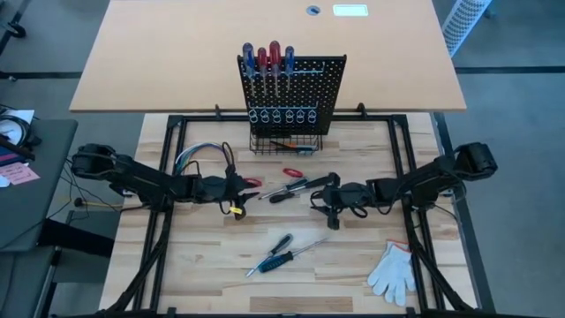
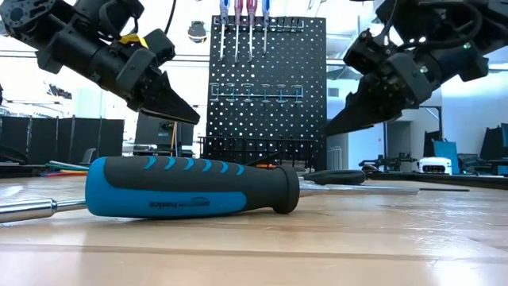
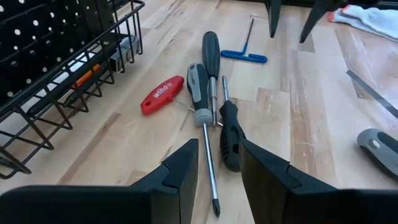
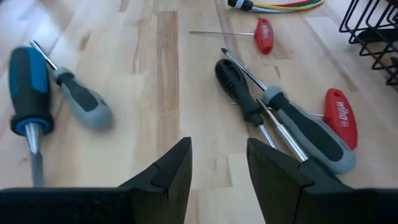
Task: Hang tools onto peg board
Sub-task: Hang the top black screwdriver on the pegboard
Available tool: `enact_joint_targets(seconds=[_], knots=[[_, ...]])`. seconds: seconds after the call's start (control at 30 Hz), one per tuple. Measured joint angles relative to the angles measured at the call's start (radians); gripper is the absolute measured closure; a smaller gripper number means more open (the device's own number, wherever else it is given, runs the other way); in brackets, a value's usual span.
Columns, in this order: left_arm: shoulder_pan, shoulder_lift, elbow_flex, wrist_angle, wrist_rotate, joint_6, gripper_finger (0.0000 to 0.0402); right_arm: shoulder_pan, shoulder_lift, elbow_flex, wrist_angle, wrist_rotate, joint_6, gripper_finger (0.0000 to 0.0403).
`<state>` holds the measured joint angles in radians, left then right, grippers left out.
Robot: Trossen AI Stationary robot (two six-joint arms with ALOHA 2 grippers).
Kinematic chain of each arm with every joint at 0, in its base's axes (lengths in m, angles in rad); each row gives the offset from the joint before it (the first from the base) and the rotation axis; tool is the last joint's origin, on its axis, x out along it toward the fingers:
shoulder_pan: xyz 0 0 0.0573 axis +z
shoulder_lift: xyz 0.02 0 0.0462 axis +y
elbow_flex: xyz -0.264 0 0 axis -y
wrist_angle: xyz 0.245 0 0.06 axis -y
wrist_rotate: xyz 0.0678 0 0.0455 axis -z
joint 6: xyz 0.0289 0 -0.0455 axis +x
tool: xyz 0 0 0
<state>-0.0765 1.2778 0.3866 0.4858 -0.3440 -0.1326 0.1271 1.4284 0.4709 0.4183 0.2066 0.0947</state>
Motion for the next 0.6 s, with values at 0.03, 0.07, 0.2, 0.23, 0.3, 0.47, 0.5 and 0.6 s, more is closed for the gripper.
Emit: enact_joint_targets(seconds=[0.03, 0.07, 0.2, 0.23, 0.3, 0.47, 0.5, 0.6], knots=[[0.0, 0.0, 0.0, 0.0, 0.0, 0.0, 0.0291, -0.01, 0.0, 0.0, 0.001, 0.0, -0.015, 0.0243], [0.0, 0.0, 0.0, -0.001, 0.0, 0.0, 0.0291, -0.021, 0.0, 0.0, 0.0, 0.0, -0.028, 0.0243], [0.0, 0.0, 0.0, -0.002, 0.0, 0.0, 0.0291, -0.084, -0.003, 0.01, -0.05, 0.001, -0.09, 0.0243], [0.0, 0.0, 0.0, -0.002, 0.0, -0.001, 0.0291, -0.104, -0.003, 0.026, -0.096, 0.001, -0.092, 0.0241], [0.0, 0.0, 0.0, -0.003, -0.001, -0.001, 0.0291, -0.139, -0.003, 0.071, -0.235, -0.004, -0.087, 0.0232], [0.0, 0.0, 0.0, -0.002, -0.001, -0.002, 0.0291, -0.222, -0.003, 0.203, -0.605, -0.055, -0.08, 0.0174], [0.0, 0.0, 0.0, -0.002, -0.001, -0.003, 0.0291, -0.237, -0.003, 0.224, -0.665, -0.067, -0.081, 0.0161], [-0.005, 0.0, 0.0, -0.004, -0.001, -0.013, 0.0291, -0.286, -0.003, 0.266, -0.808, -0.092, -0.106, 0.0133]])
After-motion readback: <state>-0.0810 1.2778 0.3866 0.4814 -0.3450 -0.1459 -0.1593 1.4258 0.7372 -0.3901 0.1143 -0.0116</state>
